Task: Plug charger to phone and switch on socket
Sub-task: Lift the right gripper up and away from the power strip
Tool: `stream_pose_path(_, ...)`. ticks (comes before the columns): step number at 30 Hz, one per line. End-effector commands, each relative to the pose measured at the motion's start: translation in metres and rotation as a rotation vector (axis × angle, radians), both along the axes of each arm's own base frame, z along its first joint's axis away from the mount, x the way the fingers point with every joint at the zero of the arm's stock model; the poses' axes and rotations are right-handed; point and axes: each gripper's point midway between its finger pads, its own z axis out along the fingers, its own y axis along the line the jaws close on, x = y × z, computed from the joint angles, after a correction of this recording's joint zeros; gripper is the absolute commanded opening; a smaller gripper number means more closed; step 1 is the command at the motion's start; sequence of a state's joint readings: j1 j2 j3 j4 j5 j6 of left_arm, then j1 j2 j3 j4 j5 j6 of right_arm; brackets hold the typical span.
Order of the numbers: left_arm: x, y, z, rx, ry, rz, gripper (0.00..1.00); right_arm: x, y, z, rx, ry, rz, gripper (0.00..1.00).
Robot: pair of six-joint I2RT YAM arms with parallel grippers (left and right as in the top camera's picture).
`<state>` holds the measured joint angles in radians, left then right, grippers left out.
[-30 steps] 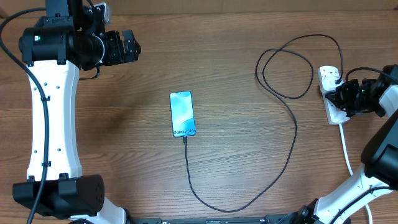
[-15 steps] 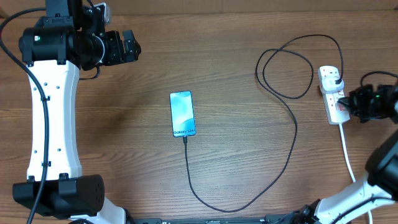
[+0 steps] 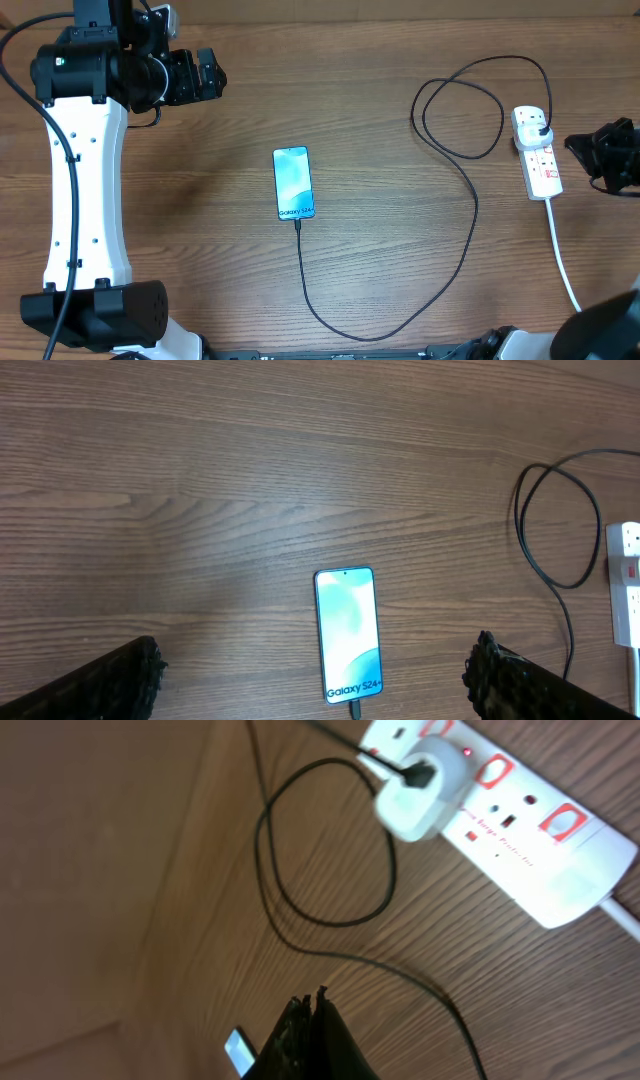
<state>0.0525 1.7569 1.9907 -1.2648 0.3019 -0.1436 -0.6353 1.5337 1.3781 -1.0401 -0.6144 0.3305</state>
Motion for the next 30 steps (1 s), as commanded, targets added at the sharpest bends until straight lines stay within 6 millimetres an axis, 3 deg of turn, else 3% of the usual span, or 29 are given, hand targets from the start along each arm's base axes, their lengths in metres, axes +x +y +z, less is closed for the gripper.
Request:
stream_pose_path(1, 0.002, -0.001, 0.001, 0.005, -0.004, 0.001, 1.0, -0.003, 0.023, 0.032, -0.064, -0.09, 0.085, 0.04)
stream_pose_path(11, 0.002, -0.001, 0.001, 0.005, -0.004, 0.001, 1.0, -0.003, 0.086, 0.053, -0.104, -0.15, 0.266, 0.04)
stream_pose_path(24, 0.002, -0.001, 0.001, 0.005, -0.004, 0.001, 1.0, -0.008, 0.156, 0.045, -0.109, -0.105, 0.466, 0.04)
stream_pose_path(30, 0.002, -0.001, 0.001, 0.005, -0.004, 0.001, 1.0, -0.015, 0.195, 0.034, -0.212, -0.065, 0.584, 0.11)
